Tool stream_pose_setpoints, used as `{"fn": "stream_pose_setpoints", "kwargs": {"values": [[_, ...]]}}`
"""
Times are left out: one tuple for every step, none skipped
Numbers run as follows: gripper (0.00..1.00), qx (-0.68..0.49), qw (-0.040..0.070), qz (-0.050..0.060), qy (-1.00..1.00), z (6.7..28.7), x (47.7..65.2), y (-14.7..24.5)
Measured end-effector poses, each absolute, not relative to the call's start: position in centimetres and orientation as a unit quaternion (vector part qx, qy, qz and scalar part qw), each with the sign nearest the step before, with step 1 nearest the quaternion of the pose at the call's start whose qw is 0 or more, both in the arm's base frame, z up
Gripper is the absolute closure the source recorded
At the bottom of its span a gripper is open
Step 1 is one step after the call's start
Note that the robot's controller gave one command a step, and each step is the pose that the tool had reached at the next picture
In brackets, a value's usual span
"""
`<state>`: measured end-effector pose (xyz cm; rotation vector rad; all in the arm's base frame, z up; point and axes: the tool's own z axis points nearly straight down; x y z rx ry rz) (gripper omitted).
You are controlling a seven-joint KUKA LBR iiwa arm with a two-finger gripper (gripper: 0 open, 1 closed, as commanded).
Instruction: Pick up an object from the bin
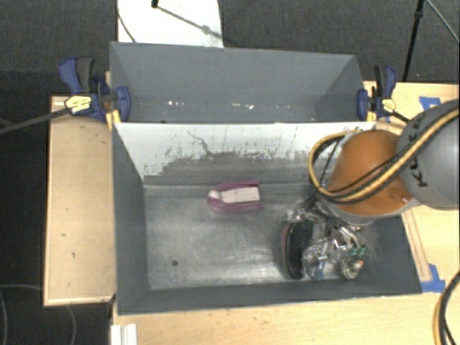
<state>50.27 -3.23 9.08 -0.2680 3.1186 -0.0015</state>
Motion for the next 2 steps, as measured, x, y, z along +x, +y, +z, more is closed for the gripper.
{"fn": "stream_pose_setpoints", "kwargs": {"values": [[1.0,-0.084,0.006,-0.001,0.996,9.1,50.3,-3.3],[1.0,-0.167,0.006,-0.001,0.986,27.4,50.3,-2.2]]}}
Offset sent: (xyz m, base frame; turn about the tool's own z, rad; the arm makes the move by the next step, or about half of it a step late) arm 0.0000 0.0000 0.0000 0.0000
